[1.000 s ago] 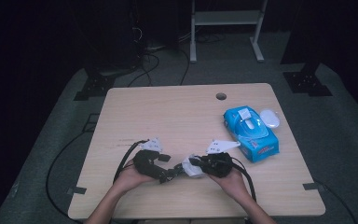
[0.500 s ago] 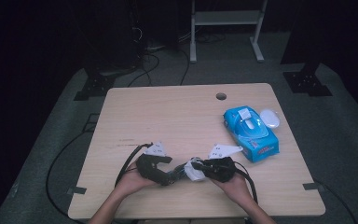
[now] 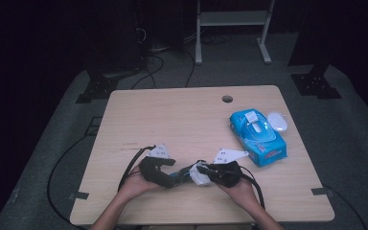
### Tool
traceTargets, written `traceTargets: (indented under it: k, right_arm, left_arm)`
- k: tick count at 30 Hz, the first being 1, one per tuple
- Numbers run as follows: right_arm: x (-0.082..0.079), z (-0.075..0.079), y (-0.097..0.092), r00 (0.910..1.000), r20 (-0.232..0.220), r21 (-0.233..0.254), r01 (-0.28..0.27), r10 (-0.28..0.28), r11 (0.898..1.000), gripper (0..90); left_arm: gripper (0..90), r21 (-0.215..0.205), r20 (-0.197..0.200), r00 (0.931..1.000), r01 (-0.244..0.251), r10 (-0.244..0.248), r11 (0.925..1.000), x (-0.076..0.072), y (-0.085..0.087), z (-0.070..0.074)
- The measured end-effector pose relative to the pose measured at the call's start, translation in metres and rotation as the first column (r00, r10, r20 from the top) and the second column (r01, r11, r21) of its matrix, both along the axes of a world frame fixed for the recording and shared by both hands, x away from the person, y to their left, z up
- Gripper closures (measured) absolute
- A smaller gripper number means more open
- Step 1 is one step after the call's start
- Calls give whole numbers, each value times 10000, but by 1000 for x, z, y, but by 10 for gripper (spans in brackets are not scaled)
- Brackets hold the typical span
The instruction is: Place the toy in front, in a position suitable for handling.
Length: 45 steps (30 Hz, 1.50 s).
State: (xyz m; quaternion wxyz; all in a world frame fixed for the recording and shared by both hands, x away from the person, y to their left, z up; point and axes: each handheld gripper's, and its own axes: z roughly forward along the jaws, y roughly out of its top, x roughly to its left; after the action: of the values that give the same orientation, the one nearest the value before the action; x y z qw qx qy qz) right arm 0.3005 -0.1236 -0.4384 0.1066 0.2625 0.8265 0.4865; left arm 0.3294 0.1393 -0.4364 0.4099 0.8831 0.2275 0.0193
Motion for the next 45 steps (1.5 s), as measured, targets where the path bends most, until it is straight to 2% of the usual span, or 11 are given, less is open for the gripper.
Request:
traceTargets:
  k: [16, 26, 33, 36, 41, 45]
  right_arm:
    - [-3, -2, -1, 10000, -68, -147, 14, -15, 9999, 851]
    - [-4, -7, -2, 9998, -205, -296, -19, 13, 9996, 852]
    - [-4, -12, -2, 9995, -310, -518, -36, 20, 9987, 851]
    - [-1, -19, -2, 9986, -519, -824, -60, 17, 9966, 850]
    - [3, -21, -3, 9974, -723, -841, -20, -40, 9965, 850]
    - [0, -17, -7, 9973, -734, -888, -112, 47, 9960, 850]
  left_arm:
    - [218, 337, 11, 9999, 118, -119, 9994, 0, -4, -3]
    - [217, 758, 52, 9995, 293, -298, 9967, -2, -12, -7]
    - [215, 1251, 114, 9991, 400, -418, 9913, -2, -17, -12]
    - [215, 1595, 55, 9984, 551, -567, 9857, -2, -22, -16]
    - [219, 1340, 179, 9995, 221, -247, 9907, 2, -19, -12]
    - [202, 1495, 166, 9995, 233, -261, 9885, 3, -21, -14]
